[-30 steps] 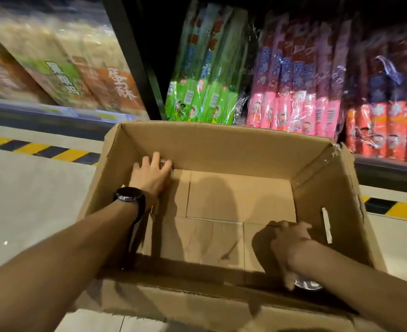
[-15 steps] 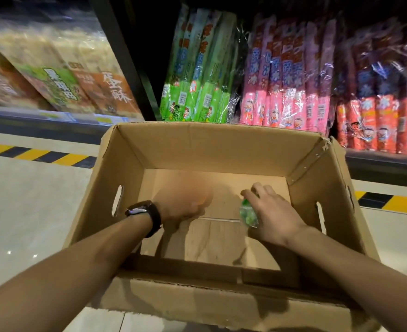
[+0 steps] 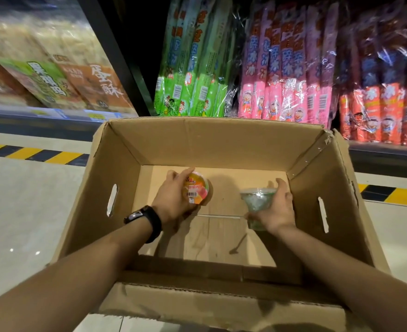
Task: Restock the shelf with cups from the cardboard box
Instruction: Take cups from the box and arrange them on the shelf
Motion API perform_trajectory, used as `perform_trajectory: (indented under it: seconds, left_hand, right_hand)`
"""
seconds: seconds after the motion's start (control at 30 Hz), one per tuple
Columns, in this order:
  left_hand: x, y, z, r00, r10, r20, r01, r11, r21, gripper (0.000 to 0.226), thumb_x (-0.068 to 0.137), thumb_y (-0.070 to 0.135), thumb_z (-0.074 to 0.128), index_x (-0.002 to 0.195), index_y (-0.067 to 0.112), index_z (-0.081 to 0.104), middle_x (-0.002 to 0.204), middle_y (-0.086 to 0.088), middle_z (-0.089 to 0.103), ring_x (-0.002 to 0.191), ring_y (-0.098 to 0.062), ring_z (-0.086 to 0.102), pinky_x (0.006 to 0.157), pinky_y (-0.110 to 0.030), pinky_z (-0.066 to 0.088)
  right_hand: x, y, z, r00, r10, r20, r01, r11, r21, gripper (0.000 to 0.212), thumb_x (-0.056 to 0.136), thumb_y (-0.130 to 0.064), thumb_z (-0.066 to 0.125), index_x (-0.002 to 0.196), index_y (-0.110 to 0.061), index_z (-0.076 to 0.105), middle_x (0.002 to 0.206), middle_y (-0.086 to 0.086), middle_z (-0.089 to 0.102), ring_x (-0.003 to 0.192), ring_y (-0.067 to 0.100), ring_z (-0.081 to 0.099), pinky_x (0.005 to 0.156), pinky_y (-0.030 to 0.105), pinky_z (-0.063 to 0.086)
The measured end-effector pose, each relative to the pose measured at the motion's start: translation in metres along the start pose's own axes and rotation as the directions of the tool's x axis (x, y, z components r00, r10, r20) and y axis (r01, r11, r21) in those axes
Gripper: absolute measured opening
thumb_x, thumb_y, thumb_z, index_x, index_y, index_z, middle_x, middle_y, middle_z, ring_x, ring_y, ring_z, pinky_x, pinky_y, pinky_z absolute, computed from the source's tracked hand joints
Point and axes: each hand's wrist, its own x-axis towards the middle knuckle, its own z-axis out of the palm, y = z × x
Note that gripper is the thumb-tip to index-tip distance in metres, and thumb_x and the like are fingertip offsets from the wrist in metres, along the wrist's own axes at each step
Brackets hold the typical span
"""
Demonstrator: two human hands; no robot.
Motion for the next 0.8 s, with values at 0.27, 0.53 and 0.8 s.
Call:
perform_trajectory:
  seconds: [0.27,0.53,0.8]
  left_hand:
    - [-0.003,0.014,-0.014,0.993,-0.036,-0.109,-0.006,0.933,-0.360,0.086,0.059,0.025,0.093,0.129,0.020,0.045,0.119,0.009,0.057,0.111,-0.011,0.058,0.093,-0.027,0.052]
    - [-0.026,0.079,-0.071,0.966,0.048,-0.253,-0.189,0.799,-0.570,0.084,0.062,0.005,0.089,0.132,0.010,0.043,0.124,0.005,0.056,0.110,0.005,0.058,0.089,-0.014,0.050]
    - [-0.126,0.202,-0.189,0.932,-0.005,-0.363,-0.235,0.754,-0.613,0.087,0.061,0.010,0.091,0.133,0.011,0.043,0.127,0.004,0.053,0.114,-0.001,0.056,0.091,-0.013,0.048]
  right_hand:
    - [-0.001,-0.006,-0.017,0.997,-0.021,0.068,-0.018,0.849,0.529,0.064,0.065,0.009,0.079,0.116,-0.021,0.054,0.105,-0.007,0.062,0.095,0.012,0.061,0.067,0.025,0.054]
    - [-0.030,-0.084,-0.061,0.948,-0.290,-0.129,0.316,0.817,0.482,0.062,0.057,0.014,0.082,0.106,-0.015,0.058,0.099,-0.003,0.066,0.089,0.001,0.061,0.079,0.010,0.049]
    - [-0.141,-0.202,-0.165,0.948,-0.290,-0.134,0.319,0.837,0.444,0.056,0.061,0.001,0.087,0.109,-0.014,0.063,0.093,-0.008,0.071,0.085,0.003,0.066,0.075,0.012,0.052]
